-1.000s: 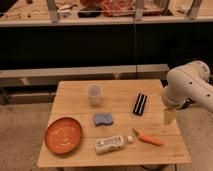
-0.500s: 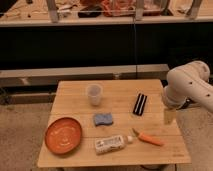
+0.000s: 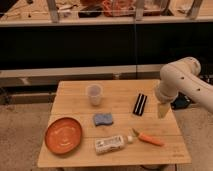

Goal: Place the eraser on the white sponge

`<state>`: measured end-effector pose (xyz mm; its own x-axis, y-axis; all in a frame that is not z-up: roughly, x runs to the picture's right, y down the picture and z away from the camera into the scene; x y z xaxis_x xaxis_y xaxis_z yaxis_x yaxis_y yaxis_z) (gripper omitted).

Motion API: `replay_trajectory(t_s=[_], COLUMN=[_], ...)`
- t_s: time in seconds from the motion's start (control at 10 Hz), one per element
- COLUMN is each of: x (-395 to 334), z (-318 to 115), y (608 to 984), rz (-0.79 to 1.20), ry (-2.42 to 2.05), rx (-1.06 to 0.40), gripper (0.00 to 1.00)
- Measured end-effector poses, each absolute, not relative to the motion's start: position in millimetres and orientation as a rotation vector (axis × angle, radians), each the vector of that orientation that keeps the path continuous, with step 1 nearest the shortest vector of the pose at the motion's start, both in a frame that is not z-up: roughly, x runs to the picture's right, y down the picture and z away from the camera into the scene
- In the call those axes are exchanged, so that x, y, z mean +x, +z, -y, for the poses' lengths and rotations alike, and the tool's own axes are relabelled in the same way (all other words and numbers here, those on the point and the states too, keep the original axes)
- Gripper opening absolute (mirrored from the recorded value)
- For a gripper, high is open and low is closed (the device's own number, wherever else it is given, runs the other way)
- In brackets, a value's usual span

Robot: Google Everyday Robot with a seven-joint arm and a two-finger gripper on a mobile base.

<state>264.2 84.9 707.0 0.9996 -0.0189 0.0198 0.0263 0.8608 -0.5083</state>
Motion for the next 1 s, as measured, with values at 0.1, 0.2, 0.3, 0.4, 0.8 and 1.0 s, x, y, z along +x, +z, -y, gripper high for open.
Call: replay_trajectory(t_s=[0.1, 0.2, 0.3, 0.4, 0.8, 1.0], x=[264, 260, 252, 242, 237, 236], z=[-85, -83, -80, -78, -73, -76], y=[710, 716, 722, 727, 744, 748], rz=[0.023, 0.036, 0.047, 0.063, 0.086, 0.096], ry=[-0.034, -0.052, -0.07, -0.091, -0.168, -0.202], rx=[-0.529, -0.525, -0.522, -0.518, -0.508, -0.509], gripper=[0.8, 0.8, 0.8, 0.8, 0.8, 0.8])
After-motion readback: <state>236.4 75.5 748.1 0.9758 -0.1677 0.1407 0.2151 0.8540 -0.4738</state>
